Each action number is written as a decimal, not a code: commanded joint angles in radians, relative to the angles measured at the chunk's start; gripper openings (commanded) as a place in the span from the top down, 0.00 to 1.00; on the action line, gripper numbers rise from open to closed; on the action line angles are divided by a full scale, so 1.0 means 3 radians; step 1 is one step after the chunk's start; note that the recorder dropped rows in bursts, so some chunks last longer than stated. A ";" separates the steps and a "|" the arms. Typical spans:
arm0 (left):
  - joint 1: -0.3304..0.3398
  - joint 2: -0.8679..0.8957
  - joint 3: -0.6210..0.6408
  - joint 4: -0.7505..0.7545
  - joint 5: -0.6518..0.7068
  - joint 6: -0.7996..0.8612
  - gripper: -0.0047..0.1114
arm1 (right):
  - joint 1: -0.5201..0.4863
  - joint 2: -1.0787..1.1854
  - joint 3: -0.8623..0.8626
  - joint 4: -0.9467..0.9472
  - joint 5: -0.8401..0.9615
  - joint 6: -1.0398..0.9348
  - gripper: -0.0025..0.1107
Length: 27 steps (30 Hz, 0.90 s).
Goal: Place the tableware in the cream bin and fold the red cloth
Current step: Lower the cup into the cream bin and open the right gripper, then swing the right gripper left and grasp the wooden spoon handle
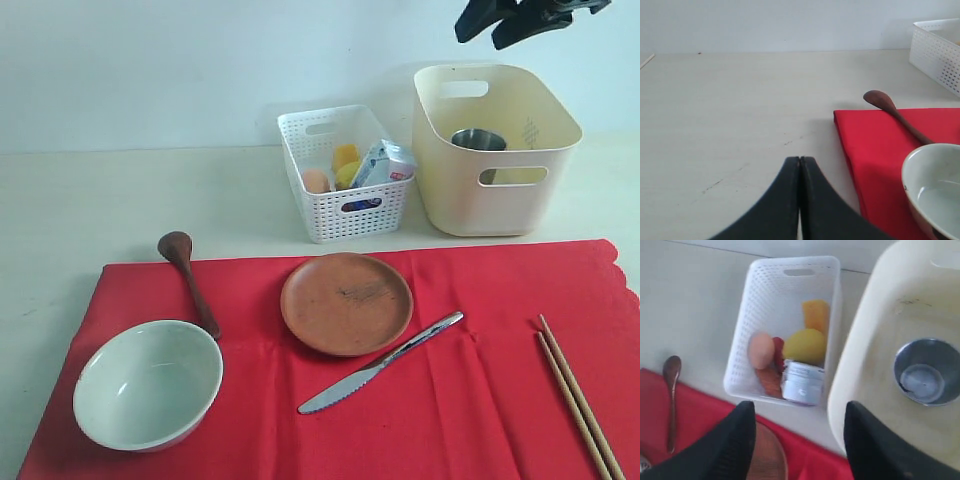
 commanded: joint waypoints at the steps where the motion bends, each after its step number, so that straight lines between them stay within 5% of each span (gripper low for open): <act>1: 0.0007 -0.0020 0.0008 0.0004 -0.0026 -0.0003 0.96 | 0.0258 -0.0124 0.0080 0.0122 0.0012 -0.0164 0.53; 13: 0.0007 -0.0020 0.0008 0.0004 -0.0026 -0.0003 0.96 | 0.1168 -0.0099 0.0080 0.0091 0.0012 -0.0321 0.53; 27: 0.0007 -0.0020 0.0008 0.0004 -0.0026 -0.0003 0.96 | 0.2194 0.0508 0.0080 -0.0767 -0.0177 -0.0047 0.53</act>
